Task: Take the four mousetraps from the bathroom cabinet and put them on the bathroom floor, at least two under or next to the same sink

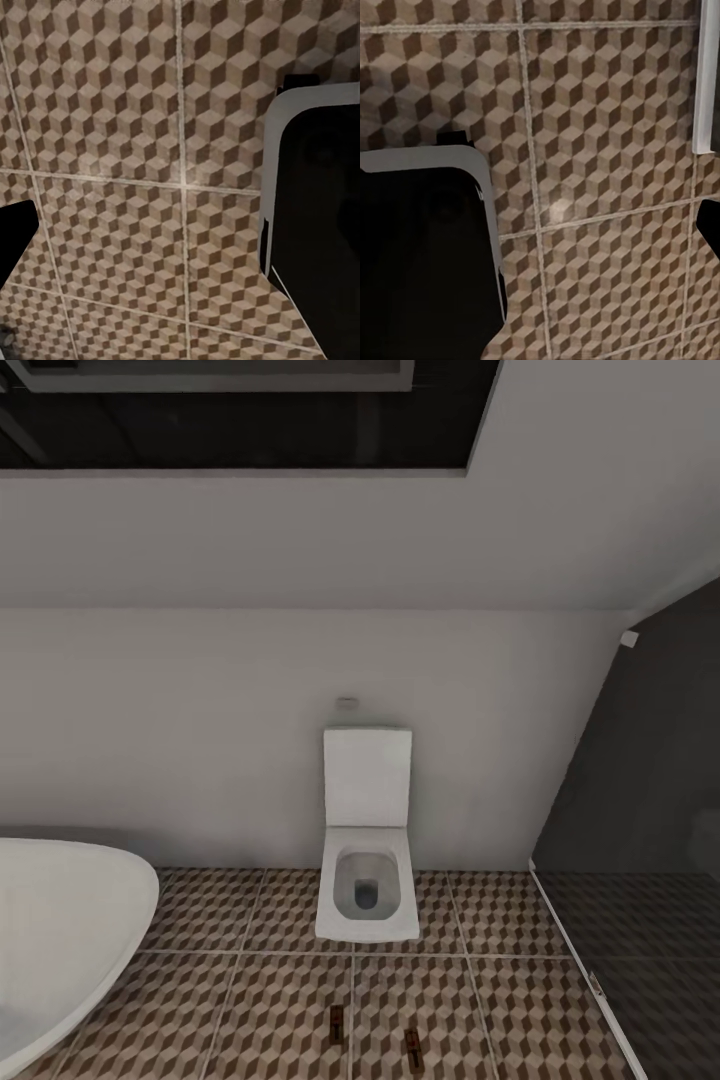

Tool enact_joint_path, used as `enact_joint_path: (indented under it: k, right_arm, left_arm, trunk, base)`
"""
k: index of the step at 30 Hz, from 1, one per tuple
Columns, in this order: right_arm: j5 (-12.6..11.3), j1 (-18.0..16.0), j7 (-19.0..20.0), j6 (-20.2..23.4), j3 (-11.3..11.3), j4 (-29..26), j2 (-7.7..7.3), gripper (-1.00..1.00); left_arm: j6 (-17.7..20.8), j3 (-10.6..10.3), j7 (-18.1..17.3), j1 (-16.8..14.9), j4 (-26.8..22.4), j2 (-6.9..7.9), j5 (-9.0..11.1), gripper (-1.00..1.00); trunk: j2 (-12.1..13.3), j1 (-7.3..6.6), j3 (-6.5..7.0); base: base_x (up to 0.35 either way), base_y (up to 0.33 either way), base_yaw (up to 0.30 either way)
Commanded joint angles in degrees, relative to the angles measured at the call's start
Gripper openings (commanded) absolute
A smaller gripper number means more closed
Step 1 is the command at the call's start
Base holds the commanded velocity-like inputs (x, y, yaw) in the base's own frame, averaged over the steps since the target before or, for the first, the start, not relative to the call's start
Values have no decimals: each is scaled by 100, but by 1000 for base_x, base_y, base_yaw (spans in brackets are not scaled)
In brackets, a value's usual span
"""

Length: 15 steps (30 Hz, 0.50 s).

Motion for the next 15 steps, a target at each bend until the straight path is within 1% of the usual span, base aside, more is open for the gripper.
enact_joint_path:
  k: [1, 15]
  right_arm:
    - [-60, -4, -10, -23, 49, 1, 0, 100]
    - [-46, -4, -5, -39, 55, -13, -8, 100]
  left_arm:
    - [-6, -48, 3, -7, 9, -3, 46, 100]
    - [-28, -48, -10, -6, -1, 2, 38, 100]
  trunk:
    - [-12, 3, -12]
    - [-12, 3, -12]
  base:
    - [0, 0, 0]
    - [0, 0, 0]
